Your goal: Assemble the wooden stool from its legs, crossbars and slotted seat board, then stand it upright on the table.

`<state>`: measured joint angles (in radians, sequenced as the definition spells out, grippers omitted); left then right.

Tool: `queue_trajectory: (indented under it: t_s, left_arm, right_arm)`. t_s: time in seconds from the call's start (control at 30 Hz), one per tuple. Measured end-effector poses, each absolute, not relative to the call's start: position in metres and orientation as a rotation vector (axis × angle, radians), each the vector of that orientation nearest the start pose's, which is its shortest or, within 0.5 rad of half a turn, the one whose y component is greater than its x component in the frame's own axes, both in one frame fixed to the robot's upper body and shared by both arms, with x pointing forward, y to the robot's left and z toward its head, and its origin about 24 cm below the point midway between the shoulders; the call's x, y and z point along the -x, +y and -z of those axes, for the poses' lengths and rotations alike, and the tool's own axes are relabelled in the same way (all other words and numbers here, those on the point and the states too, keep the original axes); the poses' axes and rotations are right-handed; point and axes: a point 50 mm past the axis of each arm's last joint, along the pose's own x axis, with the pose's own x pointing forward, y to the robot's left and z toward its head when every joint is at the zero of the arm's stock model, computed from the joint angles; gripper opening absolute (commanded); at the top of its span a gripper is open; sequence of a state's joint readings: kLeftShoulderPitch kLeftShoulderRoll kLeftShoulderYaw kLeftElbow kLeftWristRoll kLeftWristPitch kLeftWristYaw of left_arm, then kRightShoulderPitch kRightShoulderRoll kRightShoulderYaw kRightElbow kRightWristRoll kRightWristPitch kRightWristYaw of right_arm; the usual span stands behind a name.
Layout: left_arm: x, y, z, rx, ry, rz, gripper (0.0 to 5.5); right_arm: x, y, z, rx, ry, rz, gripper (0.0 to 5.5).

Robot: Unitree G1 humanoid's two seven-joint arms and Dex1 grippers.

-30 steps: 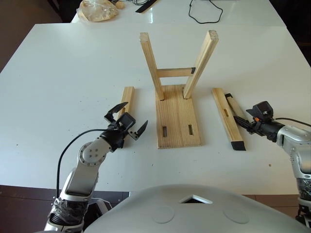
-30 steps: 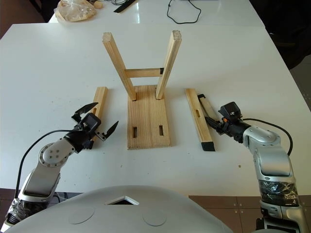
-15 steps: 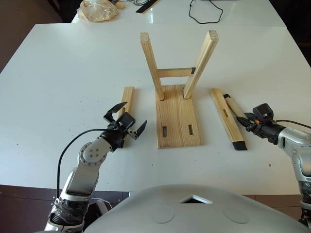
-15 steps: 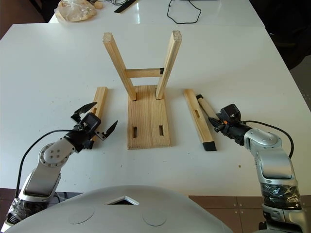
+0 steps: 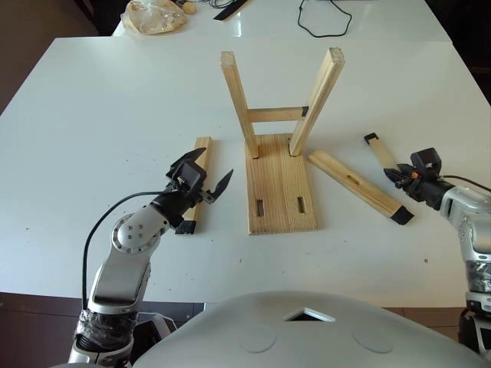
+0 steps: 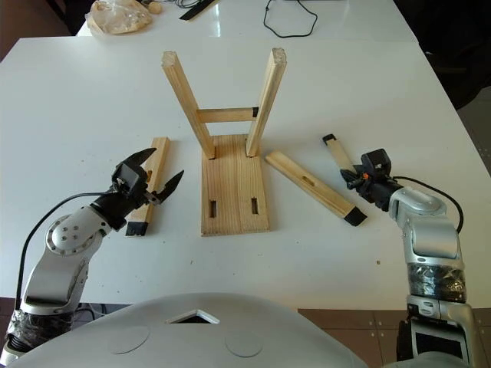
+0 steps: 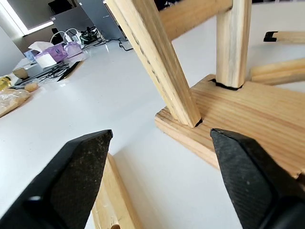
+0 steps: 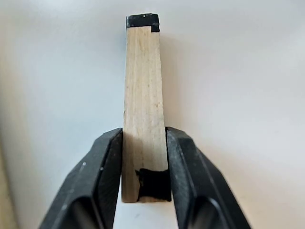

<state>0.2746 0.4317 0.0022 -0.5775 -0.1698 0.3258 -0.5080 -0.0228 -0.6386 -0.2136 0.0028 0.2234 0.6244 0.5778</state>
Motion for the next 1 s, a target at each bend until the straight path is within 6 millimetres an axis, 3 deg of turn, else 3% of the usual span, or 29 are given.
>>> queue_trajectory:
  t_s: [0.13,0.23,0.33,0.43,0.53,0.73,1.0]
  left_arm:
    - [-0.182,0.171,-0.123,-0.038,0.039,0.707,3.63]
    - [-0.180,0.169,-0.150,0.058,-0.032,0.795,3.63]
    - [-0.183,0.168,-0.168,0.111,-0.088,0.841,3.63]
    - [-0.186,0.158,-0.197,0.210,-0.156,0.998,3.63]
    - [-0.187,0.142,-0.215,0.281,-0.164,1.205,3.63]
    - [-0.197,0.134,-0.219,0.338,-0.109,1.342,3.63]
    - [-0.196,0.126,-0.227,0.359,-0.115,1.450,3.63]
  right_arm:
    - [-0.267,-0.295,-0.114,0.055,0.318,-0.305,1.30]
    - [-0.277,-0.279,-0.169,-0.139,0.095,-0.506,1.30]
    - [-0.269,-0.259,-0.205,-0.243,-0.014,-0.758,1.30]
    - [-0.238,-0.226,-0.233,-0.264,-0.035,-1.191,1.30]
    - [-0.223,-0.200,-0.236,-0.258,0.018,-1.451,1.30]
    - [-0.223,-0.183,-0.222,-0.287,0.094,-1.581,1.30]
    - [-0.219,-0.172,-0.207,-0.254,0.142,-1.669,1.30]
